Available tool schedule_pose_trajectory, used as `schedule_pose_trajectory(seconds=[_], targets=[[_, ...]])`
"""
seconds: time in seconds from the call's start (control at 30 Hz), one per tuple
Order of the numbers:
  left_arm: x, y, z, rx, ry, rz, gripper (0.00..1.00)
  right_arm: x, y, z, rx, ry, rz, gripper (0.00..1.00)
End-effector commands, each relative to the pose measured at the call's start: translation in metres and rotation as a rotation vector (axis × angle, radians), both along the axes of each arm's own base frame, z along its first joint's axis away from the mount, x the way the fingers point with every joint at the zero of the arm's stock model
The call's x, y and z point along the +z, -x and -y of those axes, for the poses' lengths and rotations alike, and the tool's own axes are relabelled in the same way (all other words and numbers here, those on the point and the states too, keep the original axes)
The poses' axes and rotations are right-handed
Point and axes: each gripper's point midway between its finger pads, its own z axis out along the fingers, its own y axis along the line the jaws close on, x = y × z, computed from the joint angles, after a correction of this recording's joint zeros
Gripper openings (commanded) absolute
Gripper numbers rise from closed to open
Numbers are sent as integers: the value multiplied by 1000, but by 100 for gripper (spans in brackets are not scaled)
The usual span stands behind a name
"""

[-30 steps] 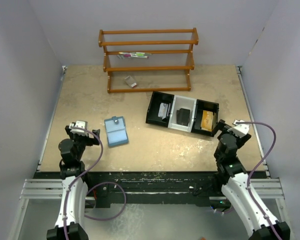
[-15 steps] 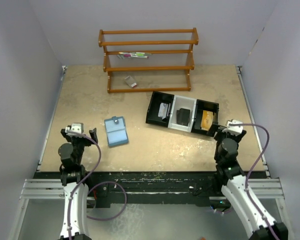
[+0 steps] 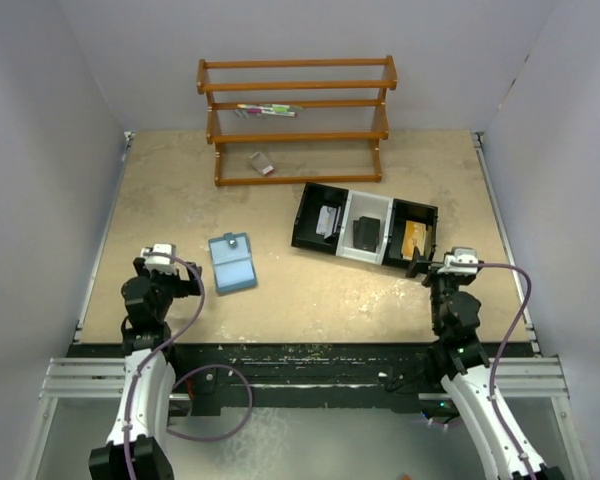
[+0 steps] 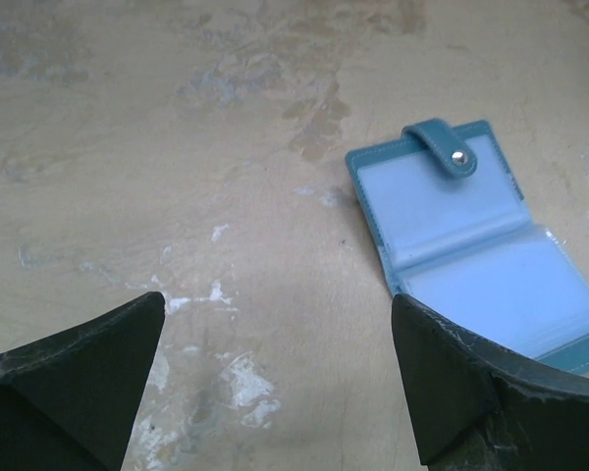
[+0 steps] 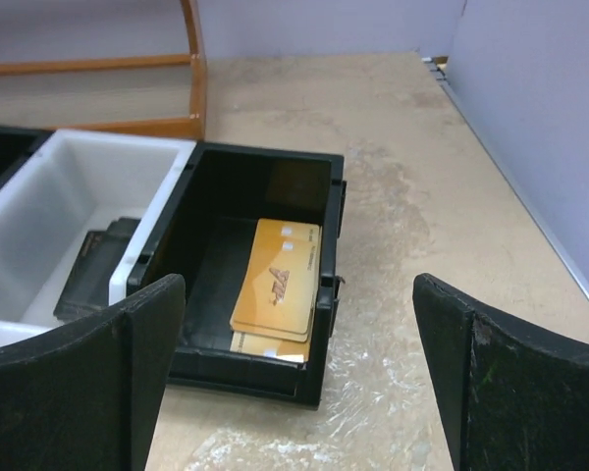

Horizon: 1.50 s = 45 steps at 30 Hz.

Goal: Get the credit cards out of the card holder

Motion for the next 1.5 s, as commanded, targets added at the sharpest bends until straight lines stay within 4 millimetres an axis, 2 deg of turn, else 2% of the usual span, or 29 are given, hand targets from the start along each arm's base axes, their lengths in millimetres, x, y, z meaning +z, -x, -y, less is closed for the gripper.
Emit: schedule_pose_trajectory(seconds=[0.0, 0.17, 1.47], targets=[[40, -8, 9, -68, -42, 158, 99, 1, -5, -12, 70, 35, -14, 100], [37, -10, 6, -50, -39, 139, 99, 0, -5, 2, -22, -11, -11, 100], [37, -12, 9, -75, -42, 137, 99, 0, -5, 2, -23, -10, -13, 100]])
